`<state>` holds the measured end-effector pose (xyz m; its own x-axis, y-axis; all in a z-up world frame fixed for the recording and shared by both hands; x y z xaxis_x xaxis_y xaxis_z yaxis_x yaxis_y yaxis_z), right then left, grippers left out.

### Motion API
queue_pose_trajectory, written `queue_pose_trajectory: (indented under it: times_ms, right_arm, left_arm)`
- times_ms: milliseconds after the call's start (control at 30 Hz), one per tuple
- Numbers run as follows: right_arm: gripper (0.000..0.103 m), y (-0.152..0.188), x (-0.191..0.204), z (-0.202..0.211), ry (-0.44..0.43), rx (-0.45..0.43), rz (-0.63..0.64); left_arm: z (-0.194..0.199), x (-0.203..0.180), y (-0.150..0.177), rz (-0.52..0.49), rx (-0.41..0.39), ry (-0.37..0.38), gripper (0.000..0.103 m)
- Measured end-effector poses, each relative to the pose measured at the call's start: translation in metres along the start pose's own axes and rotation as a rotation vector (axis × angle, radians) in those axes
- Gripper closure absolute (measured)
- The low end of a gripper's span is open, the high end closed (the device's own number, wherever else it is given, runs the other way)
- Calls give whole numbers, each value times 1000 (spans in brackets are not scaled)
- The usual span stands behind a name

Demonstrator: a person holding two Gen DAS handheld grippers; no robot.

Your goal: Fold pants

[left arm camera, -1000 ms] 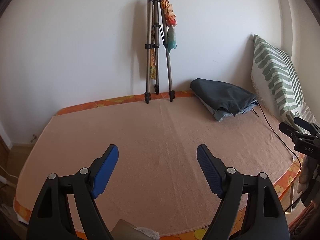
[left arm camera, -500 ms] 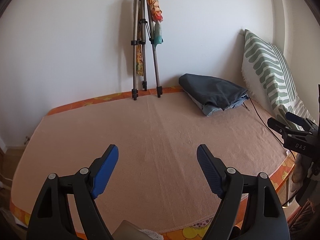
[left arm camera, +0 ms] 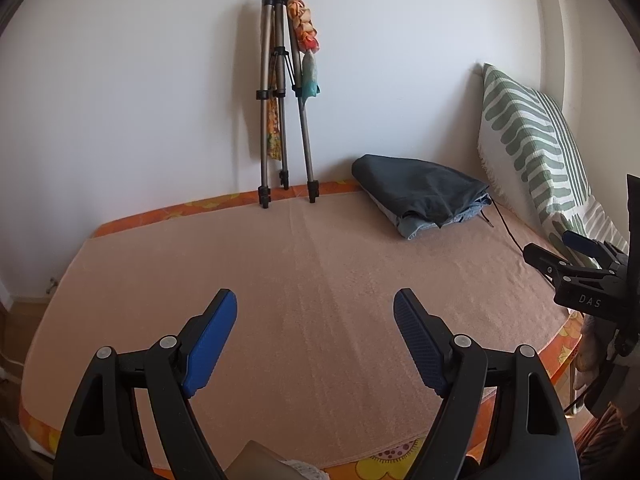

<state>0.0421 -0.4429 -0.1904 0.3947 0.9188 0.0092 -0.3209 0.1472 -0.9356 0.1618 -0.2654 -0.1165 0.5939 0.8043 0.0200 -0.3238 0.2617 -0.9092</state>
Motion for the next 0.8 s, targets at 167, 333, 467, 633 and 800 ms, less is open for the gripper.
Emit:
queue_pose_trajectory:
  times_ms: [167, 333, 467, 633, 800]
  right_arm:
    - [0, 1, 0, 0, -2, 2, 2]
    - [0, 1, 1, 0, -5, 4, 6]
    - [0, 1, 2, 0, -7, 5, 4]
    - [0, 2, 3, 0, -11, 7, 7]
    - [0, 2, 3, -2, -17, 13, 12]
  left_arm:
    - [1, 1, 0, 6, -1, 1, 22]
    - [1, 1, 0, 8, 1, 4, 22]
    - [1, 0, 0, 7, 1, 6, 22]
    - [2, 0, 0, 5, -7, 6, 22]
    - [0, 1, 2, 4, 1, 4, 22]
Point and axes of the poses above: each gripper's, at about its wrist camera, not at the fingertips, and z roughly against the way its jaws point, x to its left, y to its underside, the point moved 10 cm from there along -z, roughly the way its jaws point, and after that the axes turned 9 degrees about -x, right-handed, at the moved point
